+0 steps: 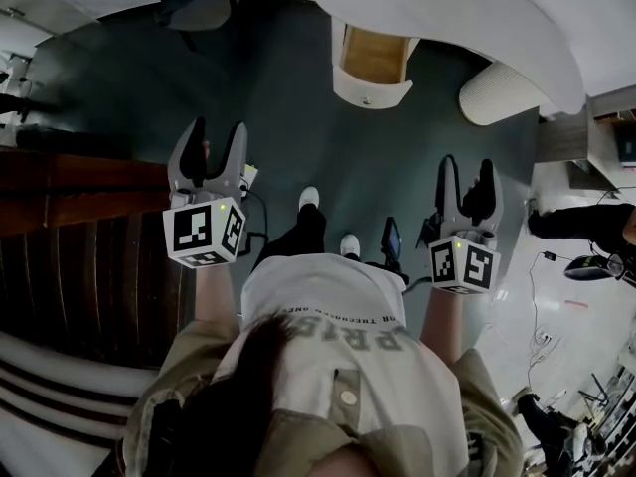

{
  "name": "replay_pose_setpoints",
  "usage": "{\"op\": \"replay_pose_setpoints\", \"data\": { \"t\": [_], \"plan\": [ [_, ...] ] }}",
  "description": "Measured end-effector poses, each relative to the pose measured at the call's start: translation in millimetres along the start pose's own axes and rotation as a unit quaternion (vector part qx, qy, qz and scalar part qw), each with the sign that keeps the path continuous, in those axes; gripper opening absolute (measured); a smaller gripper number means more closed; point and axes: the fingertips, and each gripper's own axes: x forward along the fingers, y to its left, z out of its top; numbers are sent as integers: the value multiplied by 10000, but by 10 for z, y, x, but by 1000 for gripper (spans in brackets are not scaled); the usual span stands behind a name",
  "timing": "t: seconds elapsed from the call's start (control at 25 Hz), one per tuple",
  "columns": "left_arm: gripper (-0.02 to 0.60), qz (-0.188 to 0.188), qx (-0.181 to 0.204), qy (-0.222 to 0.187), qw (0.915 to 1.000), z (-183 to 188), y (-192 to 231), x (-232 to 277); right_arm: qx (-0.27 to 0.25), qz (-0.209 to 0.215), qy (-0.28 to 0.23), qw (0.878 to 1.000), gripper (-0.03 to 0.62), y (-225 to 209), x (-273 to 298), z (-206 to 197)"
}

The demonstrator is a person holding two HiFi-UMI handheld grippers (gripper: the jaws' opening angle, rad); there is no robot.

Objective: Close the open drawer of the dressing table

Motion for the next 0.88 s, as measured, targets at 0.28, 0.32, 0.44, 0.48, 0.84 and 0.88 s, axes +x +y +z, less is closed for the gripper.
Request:
{"op": "replay_pose_setpoints", "data": {
  "t": [0.28, 0.32, 0.44, 0.48, 0.84, 0.88],
  "plan": [
    [261, -419, 119, -86, 9990, 169, 209, 607, -89, -259, -134, 9995, 293, 192, 381, 86],
    [261, -493, 89, -116, 9987, 197, 226, 693, -91, -306, -158, 9994, 293, 210, 431, 95],
    [261, -730, 80, -169, 9972, 245, 259, 926, -123, -453, -231, 9986, 293, 258, 569, 89],
    [261, -796, 87, -177, 9966, 250, 270, 989, -140, -494, -247, 9984, 293, 281, 606, 86],
    [261, -1213, 237, -196, 9921, 196, 323, 1410, -264, -675, -143, 9973, 293, 392, 929, -99],
    [261, -1226, 307, -207, 9918, 177, 322, 1444, -282, -681, -107, 9972, 293, 397, 975, -139]
  ]
}}
